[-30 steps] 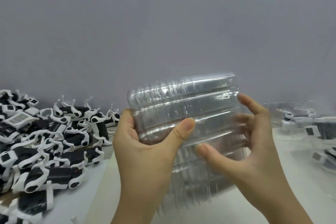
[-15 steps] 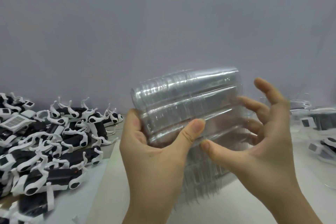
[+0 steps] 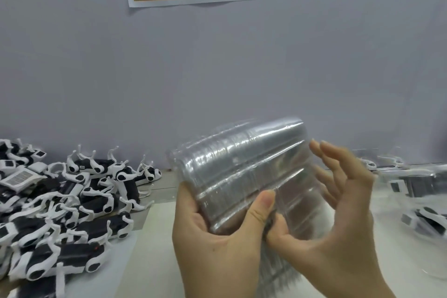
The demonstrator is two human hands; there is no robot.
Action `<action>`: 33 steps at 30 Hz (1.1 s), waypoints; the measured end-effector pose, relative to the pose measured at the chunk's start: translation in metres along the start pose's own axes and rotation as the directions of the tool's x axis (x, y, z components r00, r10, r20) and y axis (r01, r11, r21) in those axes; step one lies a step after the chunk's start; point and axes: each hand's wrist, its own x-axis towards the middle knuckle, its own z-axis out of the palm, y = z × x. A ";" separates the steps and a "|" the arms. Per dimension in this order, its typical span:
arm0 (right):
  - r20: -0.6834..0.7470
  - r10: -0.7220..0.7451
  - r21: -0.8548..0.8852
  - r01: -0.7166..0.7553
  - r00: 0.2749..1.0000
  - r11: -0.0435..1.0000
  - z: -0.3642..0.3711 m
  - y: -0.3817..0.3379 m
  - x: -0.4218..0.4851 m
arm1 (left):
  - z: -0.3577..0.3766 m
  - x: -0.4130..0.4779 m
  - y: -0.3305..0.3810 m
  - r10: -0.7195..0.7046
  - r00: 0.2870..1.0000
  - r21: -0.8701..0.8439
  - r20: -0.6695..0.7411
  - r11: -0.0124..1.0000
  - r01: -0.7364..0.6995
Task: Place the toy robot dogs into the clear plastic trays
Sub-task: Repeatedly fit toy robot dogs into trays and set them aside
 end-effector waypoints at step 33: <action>-0.271 0.255 -0.091 -0.289 0.928 0.953 -0.052 0.115 0.013 | -0.055 0.049 -0.090 -0.397 0.913 -0.345 -0.099 0.874 0.342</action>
